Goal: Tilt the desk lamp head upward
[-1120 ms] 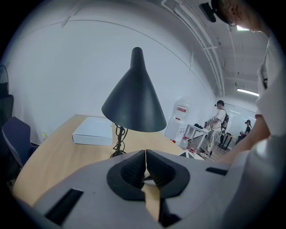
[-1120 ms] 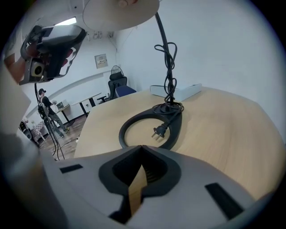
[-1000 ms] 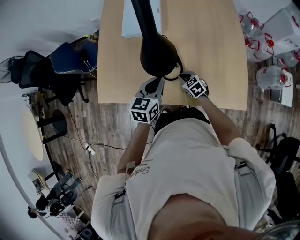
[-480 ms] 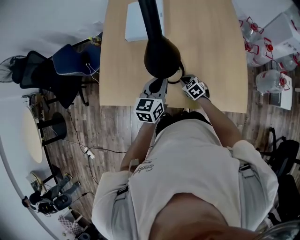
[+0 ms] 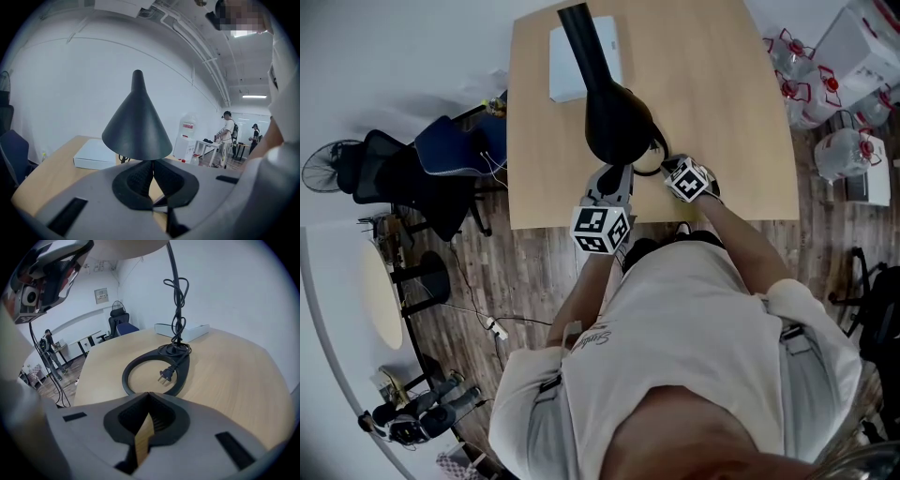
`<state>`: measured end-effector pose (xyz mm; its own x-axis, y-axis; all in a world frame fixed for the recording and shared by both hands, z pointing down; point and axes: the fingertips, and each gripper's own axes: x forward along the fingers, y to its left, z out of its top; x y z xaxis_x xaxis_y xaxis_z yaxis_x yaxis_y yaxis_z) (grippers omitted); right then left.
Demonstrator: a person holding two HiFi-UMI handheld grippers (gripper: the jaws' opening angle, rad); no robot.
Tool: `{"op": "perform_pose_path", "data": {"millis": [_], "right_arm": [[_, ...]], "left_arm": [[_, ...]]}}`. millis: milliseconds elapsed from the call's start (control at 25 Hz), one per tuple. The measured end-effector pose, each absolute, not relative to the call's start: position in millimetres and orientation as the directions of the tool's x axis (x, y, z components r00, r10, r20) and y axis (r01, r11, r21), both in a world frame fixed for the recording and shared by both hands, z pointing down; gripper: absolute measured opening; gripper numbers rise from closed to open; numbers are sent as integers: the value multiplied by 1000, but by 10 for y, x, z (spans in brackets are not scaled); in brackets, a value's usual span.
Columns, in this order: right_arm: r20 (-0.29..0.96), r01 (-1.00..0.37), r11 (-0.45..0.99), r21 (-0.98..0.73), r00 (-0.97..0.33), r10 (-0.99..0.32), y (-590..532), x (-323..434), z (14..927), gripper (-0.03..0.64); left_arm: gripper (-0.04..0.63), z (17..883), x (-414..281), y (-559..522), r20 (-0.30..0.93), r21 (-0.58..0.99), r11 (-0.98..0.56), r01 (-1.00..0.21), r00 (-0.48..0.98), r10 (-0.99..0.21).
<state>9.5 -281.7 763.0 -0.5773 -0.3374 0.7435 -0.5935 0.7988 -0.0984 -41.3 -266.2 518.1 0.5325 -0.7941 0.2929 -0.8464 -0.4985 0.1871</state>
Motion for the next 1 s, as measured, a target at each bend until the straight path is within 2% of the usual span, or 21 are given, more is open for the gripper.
{"op": "perform_pose_path", "data": {"millis": [320, 640, 1000], "right_arm": [[743, -596, 800, -67, -565, -358, -2807, 109, 7630, -5], [749, -605, 795, -44, -547, -375, -2801, 67, 7639, -5], [751, -619, 785, -36, -534, -387, -2785, 91, 7663, -5]], "left_arm": [[15, 4959, -407, -2479, 267, 182, -505, -844, 536, -800], [15, 4521, -459, -2224, 175, 141, -540, -830, 558, -811], [15, 4013, -456, -2043, 129, 154, -548, -822, 567, -814]]}}
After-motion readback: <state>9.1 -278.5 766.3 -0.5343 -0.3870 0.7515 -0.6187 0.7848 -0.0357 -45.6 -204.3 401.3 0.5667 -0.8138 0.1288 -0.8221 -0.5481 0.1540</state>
